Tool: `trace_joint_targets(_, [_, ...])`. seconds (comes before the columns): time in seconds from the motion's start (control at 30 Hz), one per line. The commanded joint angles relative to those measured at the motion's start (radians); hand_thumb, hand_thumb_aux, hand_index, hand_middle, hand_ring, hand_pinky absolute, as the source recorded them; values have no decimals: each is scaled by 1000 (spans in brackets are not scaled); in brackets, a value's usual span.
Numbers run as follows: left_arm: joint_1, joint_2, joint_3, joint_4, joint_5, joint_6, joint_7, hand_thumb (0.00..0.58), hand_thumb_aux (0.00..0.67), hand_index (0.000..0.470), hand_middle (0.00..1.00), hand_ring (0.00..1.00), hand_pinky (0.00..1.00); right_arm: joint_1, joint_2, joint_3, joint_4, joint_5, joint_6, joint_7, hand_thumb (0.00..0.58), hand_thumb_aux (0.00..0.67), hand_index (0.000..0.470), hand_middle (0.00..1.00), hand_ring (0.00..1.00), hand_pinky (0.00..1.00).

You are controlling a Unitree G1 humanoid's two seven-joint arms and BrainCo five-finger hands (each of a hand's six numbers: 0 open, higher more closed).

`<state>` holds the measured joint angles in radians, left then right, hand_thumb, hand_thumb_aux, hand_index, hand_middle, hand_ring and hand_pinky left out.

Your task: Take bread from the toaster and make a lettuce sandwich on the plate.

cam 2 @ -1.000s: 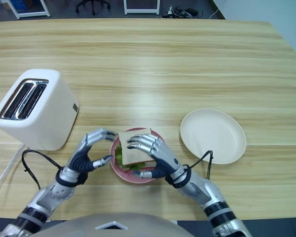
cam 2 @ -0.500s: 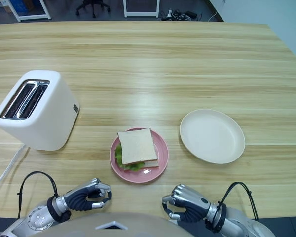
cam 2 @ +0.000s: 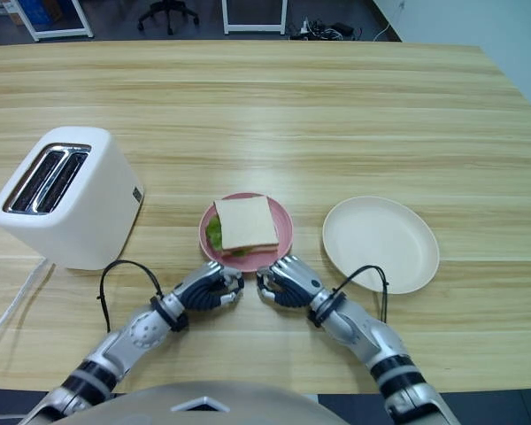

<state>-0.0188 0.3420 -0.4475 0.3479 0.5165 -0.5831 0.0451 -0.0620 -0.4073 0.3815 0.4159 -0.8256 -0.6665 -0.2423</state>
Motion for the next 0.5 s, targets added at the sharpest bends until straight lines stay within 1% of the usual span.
trace_joint_targets(0.03, [-96, -34, 7, 274, 76, 125, 84, 580, 670, 470, 1000, 1000, 1000, -112, 122, 16, 232, 15, 97, -83, 580, 670, 470, 1000, 1000, 1000])
trace_joint_targets(0.1, [-163, -56, 4, 382, 88, 129, 147, 580, 670, 470, 1000, 1000, 1000, -176, 172, 8, 333, 46, 119, -121, 580, 670, 470, 1000, 1000, 1000])
trace_joint_targets(0.2, [-217, -77, 3, 487, 84, 116, 199, 580, 670, 470, 1000, 1000, 1000, -226, 208, -4, 429, 100, 115, -138, 580, 670, 470, 1000, 1000, 1000])
trace_joint_targets(0.33, [-259, -92, 0, 587, 86, 94, 262, 580, 670, 470, 1000, 1000, 1000, -255, 223, -8, 498, 147, 91, -147, 580, 670, 470, 1000, 1000, 1000])
trace_joint_targets(0.4, [-262, -89, 3, 588, 80, 45, 302, 580, 670, 470, 1000, 1000, 1000, -257, 213, -3, 493, 152, 44, -182, 580, 670, 470, 1000, 1000, 1000])
trace_joint_targets(0.43, [-249, -84, 11, 548, 65, -41, 332, 580, 670, 470, 314, 314, 314, -247, 205, -8, 450, 149, -2, -233, 478, 389, 273, 1000, 1000, 1000])
trace_joint_targets(0.47, [-226, -76, 22, 487, 42, -137, 350, 175, 110, 77, 0, 0, 0, -232, 196, -19, 393, 157, -53, -267, 0, 0, 0, 0, 0, 0])
trace_joint_targets(0.5, [-197, -71, 37, 411, 15, -219, 362, 0, 0, 0, 0, 0, 0, -213, 189, -36, 324, 169, -96, -295, 0, 0, 0, 0, 0, 0])
